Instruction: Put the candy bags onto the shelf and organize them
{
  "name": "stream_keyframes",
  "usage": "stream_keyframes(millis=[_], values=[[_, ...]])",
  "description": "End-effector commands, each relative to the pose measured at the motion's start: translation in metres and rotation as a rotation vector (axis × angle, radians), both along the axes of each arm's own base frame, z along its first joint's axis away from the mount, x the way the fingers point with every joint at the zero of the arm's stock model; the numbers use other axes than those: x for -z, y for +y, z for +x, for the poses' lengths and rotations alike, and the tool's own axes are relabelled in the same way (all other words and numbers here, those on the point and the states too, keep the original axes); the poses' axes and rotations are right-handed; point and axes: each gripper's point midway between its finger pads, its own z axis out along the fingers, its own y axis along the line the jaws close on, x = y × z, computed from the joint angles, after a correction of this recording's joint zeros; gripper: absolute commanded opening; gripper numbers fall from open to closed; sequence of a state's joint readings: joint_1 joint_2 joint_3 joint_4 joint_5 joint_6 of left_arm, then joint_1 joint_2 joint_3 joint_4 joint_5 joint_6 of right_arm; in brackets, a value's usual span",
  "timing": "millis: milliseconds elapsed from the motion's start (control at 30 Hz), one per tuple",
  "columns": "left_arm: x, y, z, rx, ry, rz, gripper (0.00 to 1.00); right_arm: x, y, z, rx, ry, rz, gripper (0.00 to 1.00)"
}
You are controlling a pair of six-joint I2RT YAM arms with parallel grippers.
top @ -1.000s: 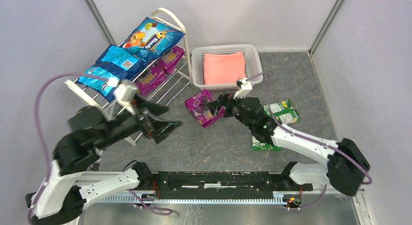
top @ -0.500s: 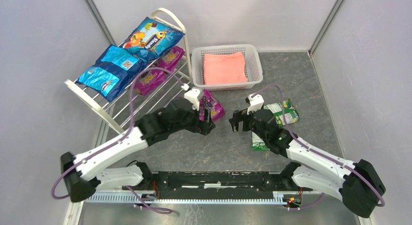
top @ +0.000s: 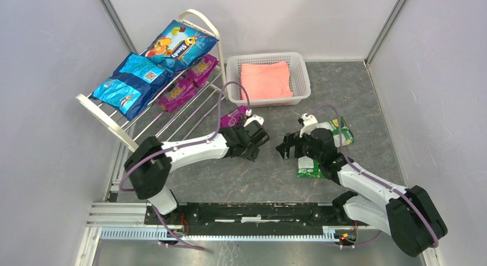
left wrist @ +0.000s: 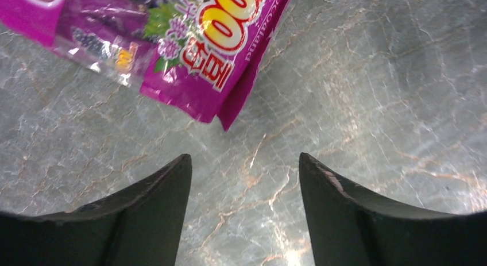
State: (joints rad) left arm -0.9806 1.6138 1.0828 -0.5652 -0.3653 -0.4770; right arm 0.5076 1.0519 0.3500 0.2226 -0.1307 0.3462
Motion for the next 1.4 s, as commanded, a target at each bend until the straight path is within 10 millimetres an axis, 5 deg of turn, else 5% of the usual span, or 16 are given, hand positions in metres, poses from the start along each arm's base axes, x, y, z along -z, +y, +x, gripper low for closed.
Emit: stream_keyframes(millis=[0, 167, 267, 433, 667, 867, 1067, 1367], values=[[0.001, -0.010, 0.030, -0.017, -0.055, 0.005, 0.68, -0.026, 0.015, 0.002, -0.058, -0.076, 0.089, 0.98], [0.016, 0.004, 0.050, -0.077, -0.034, 0.011, 0.60, -0.024, 0.013, 0.002, -0.042, -0.055, 0.082, 0.98], [0.017, -0.005, 0.054, -0.061, -0.013, -0.068, 0.53, -0.023, 0.019, 0.000, -0.043, -0.023, 0.132, 0.98], [0.010, -0.027, 0.053, -0.036, 0.036, -0.264, 0.32, -0.027, 0.043, -0.003, -0.102, 0.087, 0.303, 0.98], [-0.005, -0.031, 0.048, -0.019, 0.032, -0.318, 0.03, -0.023, 0.074, 0.010, -0.111, 0.333, 0.517, 0.98], [-0.015, -0.043, 0.032, 0.003, 0.075, -0.442, 0.02, -0.033, 0.087, 0.026, -0.050, 0.411, 0.717, 0.98], [-0.036, -0.060, 0.015, 0.038, 0.119, -0.600, 0.02, -0.012, 0.095, 0.033, 0.038, 0.546, 0.793, 0.98], [-0.032, -0.076, -0.009, 0.091, 0.208, -0.696, 0.02, 0.002, 0.102, 0.041, 0.070, 0.576, 0.861, 0.96]])
